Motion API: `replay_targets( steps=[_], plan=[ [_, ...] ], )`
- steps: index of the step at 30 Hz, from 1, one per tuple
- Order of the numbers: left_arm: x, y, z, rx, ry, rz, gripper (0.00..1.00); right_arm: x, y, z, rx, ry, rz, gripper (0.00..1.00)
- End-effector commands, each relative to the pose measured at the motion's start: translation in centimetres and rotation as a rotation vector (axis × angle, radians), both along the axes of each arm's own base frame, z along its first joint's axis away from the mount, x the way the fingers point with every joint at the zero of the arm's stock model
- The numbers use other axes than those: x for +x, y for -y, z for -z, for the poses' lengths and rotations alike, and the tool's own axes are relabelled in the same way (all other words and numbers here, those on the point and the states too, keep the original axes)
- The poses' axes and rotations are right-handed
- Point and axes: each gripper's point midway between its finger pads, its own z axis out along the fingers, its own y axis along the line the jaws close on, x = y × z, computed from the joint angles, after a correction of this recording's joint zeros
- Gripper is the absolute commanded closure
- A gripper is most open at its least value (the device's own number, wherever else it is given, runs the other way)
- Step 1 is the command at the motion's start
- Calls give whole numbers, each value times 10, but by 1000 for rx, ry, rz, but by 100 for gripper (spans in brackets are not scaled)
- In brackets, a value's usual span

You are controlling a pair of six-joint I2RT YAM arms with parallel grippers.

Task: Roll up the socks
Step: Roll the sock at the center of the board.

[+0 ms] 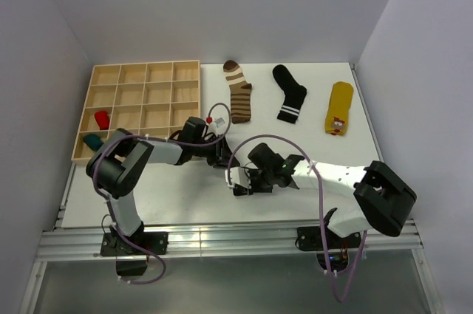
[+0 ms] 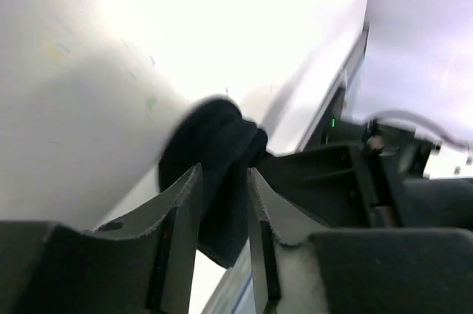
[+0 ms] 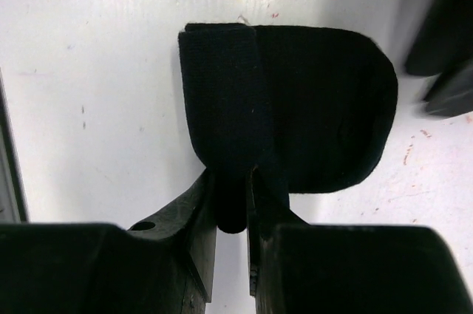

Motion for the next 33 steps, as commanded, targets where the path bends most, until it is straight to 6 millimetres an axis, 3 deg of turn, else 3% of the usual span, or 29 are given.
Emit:
replay_targets(
  steps=[1, 4, 6, 9, 14, 17, 18, 19, 22, 27, 33],
  plan=[
    [33, -5, -33, -29, 143, -119, 66, -27, 33, 17, -130, -169, 4, 89],
    [41, -16, -46, -32, 193, -201, 68, -29, 33, 10, -140, -252, -14, 89],
    [45, -29, -44, 1, 222, -272, 69, -27, 34, 2, -130, -348, 0, 89],
    [49, -41, -62, -17, 298, -359, 69, -19, 40, -4, -145, -450, 18, 89],
    [40, -65, -75, -34, 401, -483, 63, -2, 40, -12, -140, -599, 17, 89],
    [24, -66, -86, -11, 527, -463, 59, 3, 44, -7, -152, -704, 37, 89],
    [28, -70, -85, 47, 602, -472, 59, 0, 48, -1, -171, -762, 53, 88],
    [25, -65, -94, 55, 653, -463, 59, 2, 46, -1, -163, -783, 51, 88],
    [-2, -38, -94, 101, 754, -338, 55, 8, 46, 5, -183, -849, 75, 88],
    [-8, -18, -83, 201, 872, -204, 51, 15, 44, 11, -199, -882, 106, 87],
    [-23, 25, -72, 243, 998, -1, 46, 17, 43, 14, -210, -910, 131, 87]
  ],
)
